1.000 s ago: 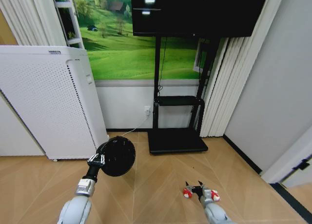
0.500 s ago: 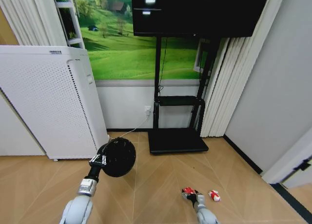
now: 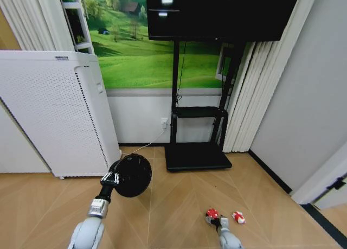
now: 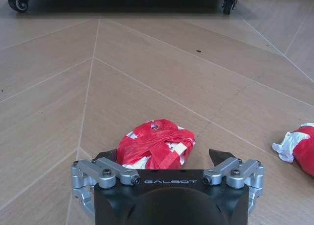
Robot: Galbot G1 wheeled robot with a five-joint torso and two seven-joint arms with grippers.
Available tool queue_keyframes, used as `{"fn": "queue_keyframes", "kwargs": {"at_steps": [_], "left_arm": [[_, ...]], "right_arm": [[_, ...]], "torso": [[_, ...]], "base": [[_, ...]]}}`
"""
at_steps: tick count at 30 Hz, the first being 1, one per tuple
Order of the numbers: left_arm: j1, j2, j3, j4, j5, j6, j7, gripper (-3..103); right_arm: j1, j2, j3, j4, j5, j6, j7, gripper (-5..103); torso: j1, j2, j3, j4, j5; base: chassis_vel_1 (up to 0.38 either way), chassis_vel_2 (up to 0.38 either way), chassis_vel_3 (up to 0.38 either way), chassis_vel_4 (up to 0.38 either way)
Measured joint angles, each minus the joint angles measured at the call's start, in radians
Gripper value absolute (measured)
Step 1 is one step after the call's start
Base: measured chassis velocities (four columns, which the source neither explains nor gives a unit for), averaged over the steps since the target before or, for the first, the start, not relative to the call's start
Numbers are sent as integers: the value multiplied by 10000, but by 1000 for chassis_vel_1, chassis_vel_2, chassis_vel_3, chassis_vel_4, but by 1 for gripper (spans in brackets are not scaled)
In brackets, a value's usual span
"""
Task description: Pick up the trash bin and place the garbage on the floor into it.
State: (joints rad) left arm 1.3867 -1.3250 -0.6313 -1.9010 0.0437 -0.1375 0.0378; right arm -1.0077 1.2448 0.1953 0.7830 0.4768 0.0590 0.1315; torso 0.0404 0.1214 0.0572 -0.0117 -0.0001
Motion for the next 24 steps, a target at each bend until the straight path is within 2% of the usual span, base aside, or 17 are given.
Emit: {"fn": "queue_keyframes", "kwargs": {"at_steps": [4,6,7,10,11,13,15,16,18,20,24], "left_arm": [[0,-8,1,3,11,-4,0,7],[7,-9,0,9,17,-8,-1,7],[7,-9,0,9,17,-8,-1,7],[13,-6,-4,26,22,-24,-5,7],[13,-6,-4,26,22,-24,-5,7],[8,-4,-5,45,25,-41,-7,7],[5,-4,-6,52,25,-43,-8,7],[-3,-4,-6,63,26,-46,-9,7],[-10,-5,-4,76,28,-49,-9,7],[-26,-9,3,102,36,-58,-9,7],[-61,-28,19,146,54,-72,-10,7]], "right_arm": [[-7,55,0,-28,-93,93,-116,100],[11,103,6,-126,-258,276,-254,91],[11,103,6,-126,-258,276,-254,91],[42,132,12,-212,-397,424,-336,75],[42,132,12,-212,-397,424,-336,75],[56,132,18,-247,-451,476,-355,66],[58,129,21,-258,-478,495,-361,66],[66,124,30,-298,-535,535,-384,60],[74,122,35,-334,-565,565,-398,60],[81,107,40,-372,-602,591,-425,54],[58,75,39,-329,-623,589,-413,54]], "torso": [[0,0,0,1,1],[0,0,0,0,1],[0,0,0,0,1],[1,0,0,1,1],[1,0,0,1,1],[0,0,0,1,-2],[0,0,-1,0,-1],[0,0,-1,0,-1],[0,0,-1,1,-1],[0,0,-1,2,-1],[0,0,-1,3,2]], "base": [[0,0,0,0],[0,0,0,0],[0,0,0,0],[0,0,0,0],[0,0,0,0],[0,0,0,0],[0,0,0,0],[0,0,0,0],[0,0,0,0],[0,0,0,0],[0,0,0,0]]}}
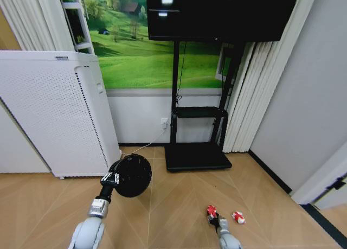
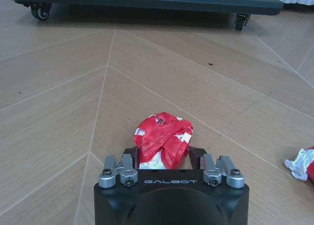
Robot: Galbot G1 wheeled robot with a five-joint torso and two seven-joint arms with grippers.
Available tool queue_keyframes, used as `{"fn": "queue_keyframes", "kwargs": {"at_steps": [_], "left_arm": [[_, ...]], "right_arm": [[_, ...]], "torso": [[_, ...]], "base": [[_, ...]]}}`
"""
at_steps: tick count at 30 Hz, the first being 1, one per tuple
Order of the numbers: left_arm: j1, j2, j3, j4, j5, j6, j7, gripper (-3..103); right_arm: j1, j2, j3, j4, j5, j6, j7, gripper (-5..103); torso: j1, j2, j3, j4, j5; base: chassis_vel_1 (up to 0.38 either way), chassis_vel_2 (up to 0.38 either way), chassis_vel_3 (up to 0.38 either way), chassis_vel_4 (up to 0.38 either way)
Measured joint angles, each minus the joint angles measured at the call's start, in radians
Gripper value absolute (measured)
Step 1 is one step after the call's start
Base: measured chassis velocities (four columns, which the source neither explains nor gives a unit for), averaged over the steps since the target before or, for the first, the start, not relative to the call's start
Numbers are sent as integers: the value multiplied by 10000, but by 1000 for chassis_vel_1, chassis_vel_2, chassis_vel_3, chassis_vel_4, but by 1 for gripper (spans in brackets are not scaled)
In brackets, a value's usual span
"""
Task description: Pick up the trash bin and place the garbage on the floor into it.
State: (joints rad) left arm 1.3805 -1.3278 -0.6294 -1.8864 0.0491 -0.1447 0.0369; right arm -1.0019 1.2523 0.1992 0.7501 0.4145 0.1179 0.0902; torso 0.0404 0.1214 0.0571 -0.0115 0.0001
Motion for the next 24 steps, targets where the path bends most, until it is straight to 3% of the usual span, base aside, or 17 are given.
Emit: {"fn": "queue_keyframes", "kwargs": {"at_steps": [16,19,24], "left_arm": [[-152,-18,149,107,37,-45,0,7],[-212,-12,254,124,104,-53,0,7],[-237,-14,302,143,146,-61,0,7]], "right_arm": [[-935,-1035,267,2291,587,-564,395,54],[-1452,-1806,458,3884,960,-758,446,54],[-1685,-2084,503,4532,1065,-789,449,54]], "torso": [[0,-2,1,-3,4],[0,-3,1,-1,-4],[0,-2,0,-1,-4]], "base": [[0,0,0,0],[0,0,0,0],[0,0,0,0]]}}
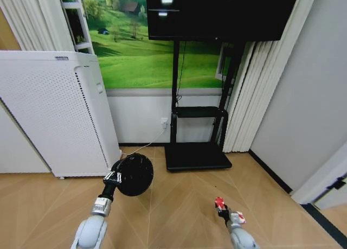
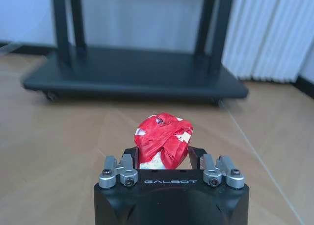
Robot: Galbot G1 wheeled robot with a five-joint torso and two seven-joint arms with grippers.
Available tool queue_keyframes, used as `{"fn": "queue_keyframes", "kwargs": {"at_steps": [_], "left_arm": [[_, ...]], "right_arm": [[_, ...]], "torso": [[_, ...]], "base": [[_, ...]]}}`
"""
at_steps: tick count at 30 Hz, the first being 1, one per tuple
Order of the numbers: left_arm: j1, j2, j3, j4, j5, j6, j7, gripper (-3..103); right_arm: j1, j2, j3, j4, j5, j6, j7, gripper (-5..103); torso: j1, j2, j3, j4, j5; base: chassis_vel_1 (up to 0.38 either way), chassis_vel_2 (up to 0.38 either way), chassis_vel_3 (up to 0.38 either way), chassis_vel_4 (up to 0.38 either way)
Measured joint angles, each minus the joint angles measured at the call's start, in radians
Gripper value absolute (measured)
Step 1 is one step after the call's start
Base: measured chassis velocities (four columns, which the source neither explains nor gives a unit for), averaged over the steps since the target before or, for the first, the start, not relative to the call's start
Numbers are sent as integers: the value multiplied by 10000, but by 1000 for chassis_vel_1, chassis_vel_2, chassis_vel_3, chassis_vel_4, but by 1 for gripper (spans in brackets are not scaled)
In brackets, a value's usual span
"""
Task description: Pick up the trash bin and place the garbage on the floor into it.
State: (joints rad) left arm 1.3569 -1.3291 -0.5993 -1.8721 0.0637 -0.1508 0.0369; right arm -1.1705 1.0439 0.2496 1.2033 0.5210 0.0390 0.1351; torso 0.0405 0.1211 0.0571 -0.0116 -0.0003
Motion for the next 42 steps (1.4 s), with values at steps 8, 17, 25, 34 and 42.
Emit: {"fn": "queue_keyframes", "kwargs": {"at_steps": [8,17,25,34,42], "left_arm": [[-36,-47,295,8,179,-33,4,7],[-765,-110,1568,73,7,67,82,7],[-843,-146,2298,18,-158,215,133,7],[-880,-270,2550,59,-65,203,135,7],[-852,-428,2791,215,195,143,132,7]], "right_arm": [[-918,-673,346,2045,166,44,-206,54],[-3214,-1384,1641,6367,263,2397,-3353,54],[-2212,-1240,374,6261,231,3098,-4201,54],[-1000,-783,-950,5273,75,3143,-4200,54],[-80,-408,-1639,4661,-76,3187,-4132,54]], "torso": [[0,1,0,-3,2],[0,3,0,-2,3],[0,3,0,1,4],[0,3,0,0,3],[0,2,1,0,2]], "base": [[0,0,0,0],[0,0,0,0],[0,0,0,0],[0,0,0,0],[0,0,0,0]]}}
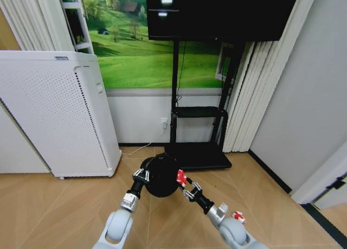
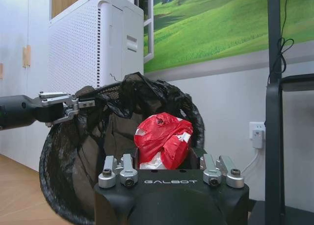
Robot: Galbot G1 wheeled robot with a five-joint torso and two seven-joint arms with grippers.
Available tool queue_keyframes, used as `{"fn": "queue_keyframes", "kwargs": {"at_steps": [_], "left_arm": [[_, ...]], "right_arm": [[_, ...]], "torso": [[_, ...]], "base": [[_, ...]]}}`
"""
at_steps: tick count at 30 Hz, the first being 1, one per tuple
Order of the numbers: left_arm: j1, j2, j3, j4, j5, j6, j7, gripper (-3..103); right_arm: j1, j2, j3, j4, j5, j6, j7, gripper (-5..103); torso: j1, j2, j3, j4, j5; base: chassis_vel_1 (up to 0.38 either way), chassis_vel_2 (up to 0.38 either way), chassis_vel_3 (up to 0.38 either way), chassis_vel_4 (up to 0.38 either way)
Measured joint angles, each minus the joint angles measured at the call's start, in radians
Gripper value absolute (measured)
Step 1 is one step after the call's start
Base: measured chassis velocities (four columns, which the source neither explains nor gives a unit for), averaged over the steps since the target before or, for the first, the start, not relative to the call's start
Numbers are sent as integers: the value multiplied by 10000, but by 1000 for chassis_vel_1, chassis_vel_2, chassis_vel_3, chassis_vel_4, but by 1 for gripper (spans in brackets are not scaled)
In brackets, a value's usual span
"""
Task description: Pick up the trash bin and place the garbage on the floor into it.
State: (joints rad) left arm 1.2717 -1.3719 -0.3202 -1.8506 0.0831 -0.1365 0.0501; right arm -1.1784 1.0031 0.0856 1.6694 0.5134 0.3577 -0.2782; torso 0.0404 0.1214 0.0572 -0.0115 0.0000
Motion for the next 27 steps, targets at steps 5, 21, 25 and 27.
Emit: {"fn": "queue_keyframes", "kwargs": {"at_steps": [5,21,25,27], "left_arm": [[16,-143,119,39,113,-18,-10,7],[-109,-270,98,93,122,-23,-25,7],[-101,-315,93,94,120,-24,-23,7],[-63,-319,47,87,114,-26,-24,7]], "right_arm": [[347,63,-219,-207,-80,-21,30,54],[343,-69,-184,-322,-186,-217,132,91],[378,-82,-163,-369,-187,-216,144,99],[354,-78,-64,-386,-184,-209,229,100]], "torso": [[0,0,0,0,0],[1,0,0,-2,1],[0,0,0,-1,0],[1,-1,0,-1,0]], "base": [[0,0,0,0],[0,0,0,0],[0,0,0,0],[0,0,0,0]]}}
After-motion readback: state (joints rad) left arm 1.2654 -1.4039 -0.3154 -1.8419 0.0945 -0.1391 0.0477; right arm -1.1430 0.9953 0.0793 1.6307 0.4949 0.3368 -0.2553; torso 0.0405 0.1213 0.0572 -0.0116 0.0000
